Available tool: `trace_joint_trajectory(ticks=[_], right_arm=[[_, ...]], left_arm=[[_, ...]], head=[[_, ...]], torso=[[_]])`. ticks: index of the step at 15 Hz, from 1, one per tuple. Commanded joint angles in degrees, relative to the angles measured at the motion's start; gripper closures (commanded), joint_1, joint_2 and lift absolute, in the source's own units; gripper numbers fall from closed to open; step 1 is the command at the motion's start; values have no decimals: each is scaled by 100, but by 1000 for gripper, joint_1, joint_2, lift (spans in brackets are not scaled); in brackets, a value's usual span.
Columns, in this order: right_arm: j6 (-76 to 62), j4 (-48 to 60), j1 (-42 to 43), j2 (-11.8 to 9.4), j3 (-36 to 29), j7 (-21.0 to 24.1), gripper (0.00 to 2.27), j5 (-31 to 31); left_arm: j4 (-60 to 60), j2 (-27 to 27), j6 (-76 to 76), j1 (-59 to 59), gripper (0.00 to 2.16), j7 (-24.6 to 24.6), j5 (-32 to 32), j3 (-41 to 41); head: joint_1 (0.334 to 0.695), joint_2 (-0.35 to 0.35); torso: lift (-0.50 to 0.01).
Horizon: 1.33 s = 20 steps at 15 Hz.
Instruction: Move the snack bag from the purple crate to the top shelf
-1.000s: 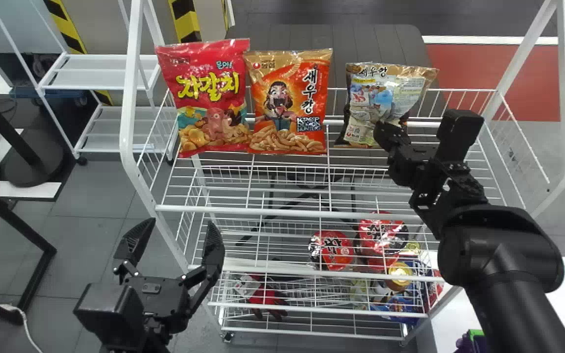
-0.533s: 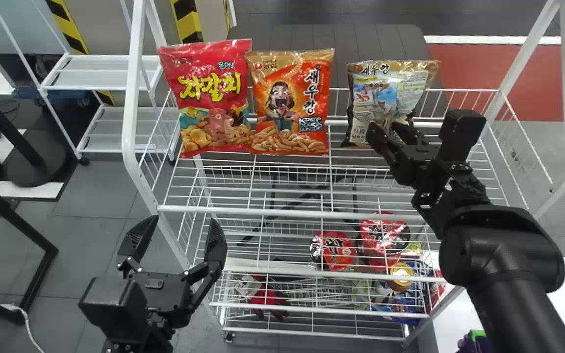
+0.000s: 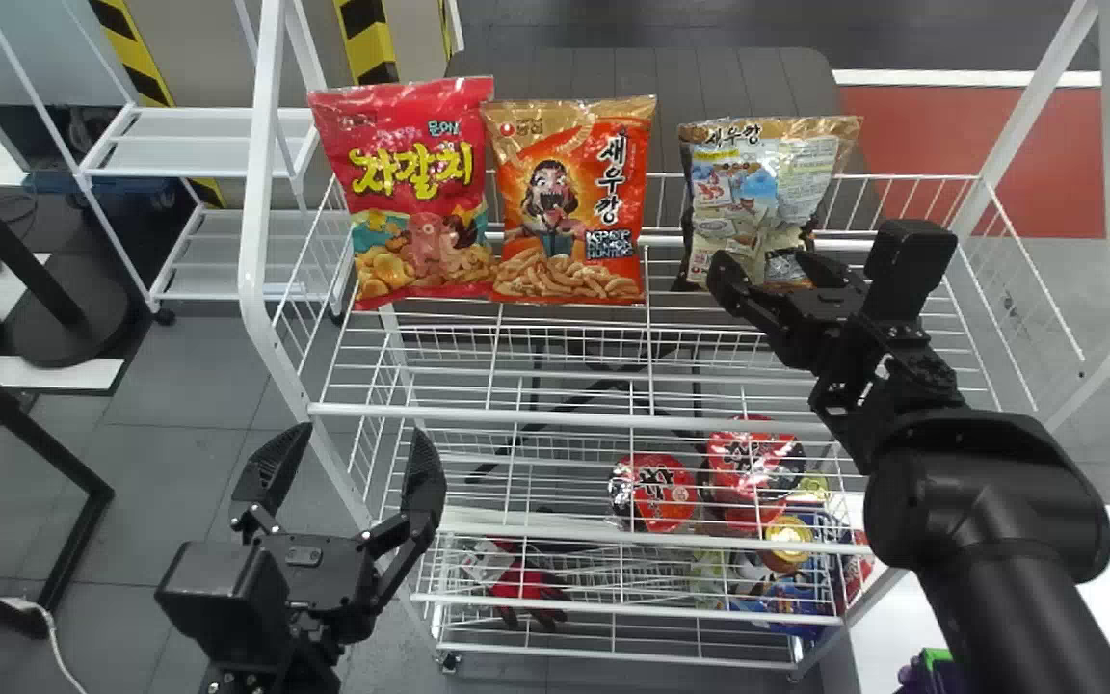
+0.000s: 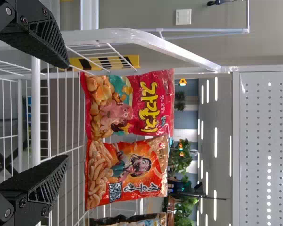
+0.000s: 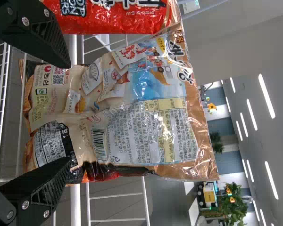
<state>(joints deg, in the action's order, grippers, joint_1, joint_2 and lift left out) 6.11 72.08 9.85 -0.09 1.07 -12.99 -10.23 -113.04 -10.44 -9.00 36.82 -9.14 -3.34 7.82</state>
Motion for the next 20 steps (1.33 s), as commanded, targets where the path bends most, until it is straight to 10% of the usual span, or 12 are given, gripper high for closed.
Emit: trace_joint_trajectory(ticks=[1,12,20], right_arm=[[0,210,-150,14,7,-10,127,4],[492,2468,-1389,14,7,69,130,162],[-88,5729,-4465,14,34,139,134,733]], left_arm=[[-25,-11,-1,1,147,9,-43,0],[-377,-29,-1,177,147,-44,-87,-27],[-1036,-29,175,502,147,-53,-87,-211]], head=[[695,44],[695,48],[695,65]], torso=[[3],[3],[3]])
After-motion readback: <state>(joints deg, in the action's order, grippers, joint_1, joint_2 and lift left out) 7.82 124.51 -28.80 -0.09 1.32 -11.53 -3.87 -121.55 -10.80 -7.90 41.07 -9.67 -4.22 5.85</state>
